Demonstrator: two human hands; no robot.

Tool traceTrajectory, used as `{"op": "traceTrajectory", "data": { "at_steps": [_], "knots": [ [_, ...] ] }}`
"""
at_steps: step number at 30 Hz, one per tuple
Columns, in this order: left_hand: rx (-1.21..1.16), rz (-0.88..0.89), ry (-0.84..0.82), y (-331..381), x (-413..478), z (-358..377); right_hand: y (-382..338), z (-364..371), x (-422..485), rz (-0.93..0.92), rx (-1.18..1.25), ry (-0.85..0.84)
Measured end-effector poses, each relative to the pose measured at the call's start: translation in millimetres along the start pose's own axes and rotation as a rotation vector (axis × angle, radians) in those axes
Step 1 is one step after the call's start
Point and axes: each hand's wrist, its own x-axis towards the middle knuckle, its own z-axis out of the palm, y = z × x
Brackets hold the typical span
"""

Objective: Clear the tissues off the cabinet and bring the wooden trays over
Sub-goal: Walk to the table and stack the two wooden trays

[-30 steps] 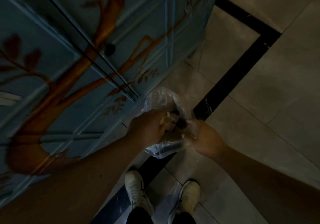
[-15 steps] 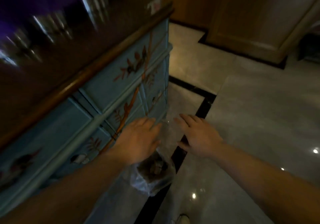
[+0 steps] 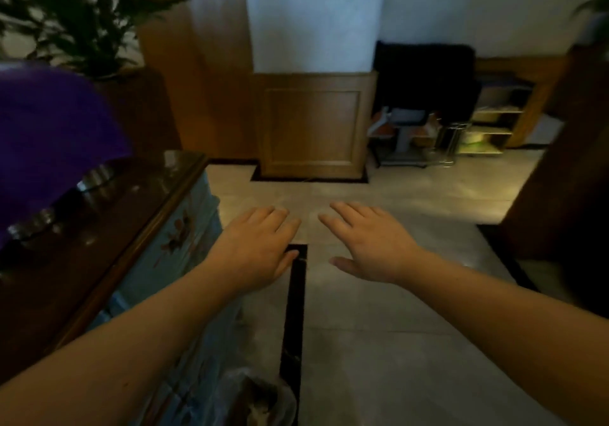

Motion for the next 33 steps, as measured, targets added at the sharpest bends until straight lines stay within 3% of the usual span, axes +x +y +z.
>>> {"op": "traceTrajectory", "data": {
  "at_steps": [13, 26, 33],
  "knots": [
    [-0.104, 0.465, 0.237, 199, 138, -91, 118, -119, -243, 0.478, -0.267, -0.087],
    [-0.276, 0.787, 0.411, 525, 256, -150, 228, -186, -568, 0.972, -0.410, -0.197],
    [-0.392, 0.975, 0.407, 678, 304, -162, 269, -207, -700, 1.167, -0.414, -0.253]
  ]
}}
